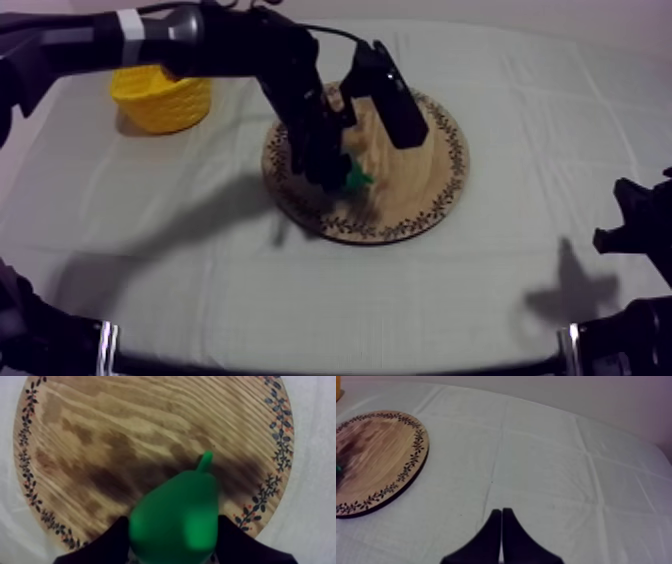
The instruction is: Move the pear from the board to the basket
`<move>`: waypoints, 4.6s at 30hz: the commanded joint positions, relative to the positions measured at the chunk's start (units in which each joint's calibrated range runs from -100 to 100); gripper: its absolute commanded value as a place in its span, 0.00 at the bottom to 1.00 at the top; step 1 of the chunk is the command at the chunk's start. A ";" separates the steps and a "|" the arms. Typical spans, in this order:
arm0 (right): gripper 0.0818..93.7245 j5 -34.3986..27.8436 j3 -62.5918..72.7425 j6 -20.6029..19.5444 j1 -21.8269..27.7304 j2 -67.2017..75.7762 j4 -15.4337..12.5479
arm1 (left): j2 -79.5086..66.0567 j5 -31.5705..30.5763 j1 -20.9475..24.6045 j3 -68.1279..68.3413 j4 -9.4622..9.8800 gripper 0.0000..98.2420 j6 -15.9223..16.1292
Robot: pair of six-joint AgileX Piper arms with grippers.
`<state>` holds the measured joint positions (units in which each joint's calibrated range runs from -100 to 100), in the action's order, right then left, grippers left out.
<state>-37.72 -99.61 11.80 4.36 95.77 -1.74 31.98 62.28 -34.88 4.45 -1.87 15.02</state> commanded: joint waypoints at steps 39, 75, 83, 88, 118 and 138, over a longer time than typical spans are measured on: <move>0.00 -0.02 -0.05 0.00 0.00 -0.01 0.01 | -5.69 -2.72 33.31 -4.77 5.37 0.47 -11.66; 0.00 -0.02 -0.05 0.00 -0.07 -0.01 0.01 | -36.73 -15.95 34.94 12.34 2.76 0.30 -11.38; 0.00 -0.02 -0.05 0.00 -0.07 -0.01 0.01 | -59.68 -22.39 33.55 29.83 1.86 0.03 -10.96; 0.00 -0.02 -0.05 0.00 -0.01 -0.01 0.01 | -75.82 -26.64 33.15 44.53 1.77 0.00 -10.30; 0.00 -0.02 -0.05 0.00 -0.07 -0.01 0.01 | -131.08 -34.17 30.04 95.10 6.12 0.00 -13.92; 0.00 -0.02 -0.05 0.00 -0.07 -0.01 0.01 | -131.98 -32.32 30.27 95.55 5.38 0.00 -13.43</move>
<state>-37.77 -99.61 11.80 4.29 95.77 -1.74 -100.00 29.87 -4.63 100.00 3.55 2.46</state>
